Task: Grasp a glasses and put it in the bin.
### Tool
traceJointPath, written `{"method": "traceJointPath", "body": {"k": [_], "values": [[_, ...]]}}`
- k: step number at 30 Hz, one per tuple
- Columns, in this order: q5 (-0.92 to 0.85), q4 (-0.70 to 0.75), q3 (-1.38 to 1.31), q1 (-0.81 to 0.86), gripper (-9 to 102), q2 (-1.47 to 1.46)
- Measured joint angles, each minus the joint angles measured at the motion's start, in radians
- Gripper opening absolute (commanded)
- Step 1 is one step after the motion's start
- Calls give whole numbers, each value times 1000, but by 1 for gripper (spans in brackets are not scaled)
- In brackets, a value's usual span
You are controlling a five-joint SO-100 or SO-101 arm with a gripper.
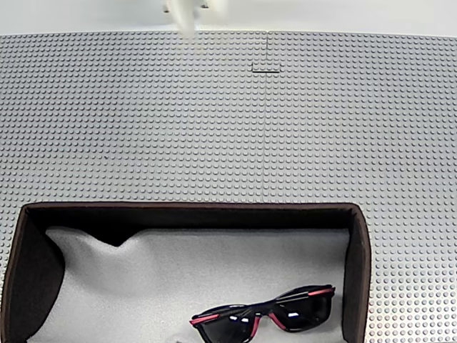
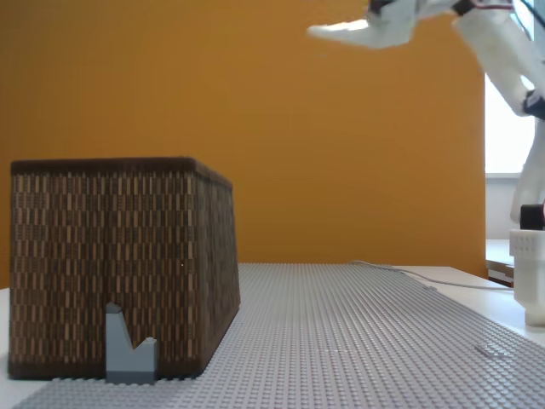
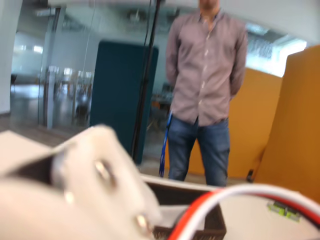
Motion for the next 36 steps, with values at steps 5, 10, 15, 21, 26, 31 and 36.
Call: {"method": "traceJointPath", "body": {"k": [5,10,15,21,26,31,36], "values": [[-2,69,229,46,24,284],[-133,91,502,110,13,549],[43,121,664,224,12,723],[190,155,842,258,12,894],[172,163,1002,230,13,1031],[167,229,1086,193,15,1149],[164,264,1104,210,15,1163]]}}
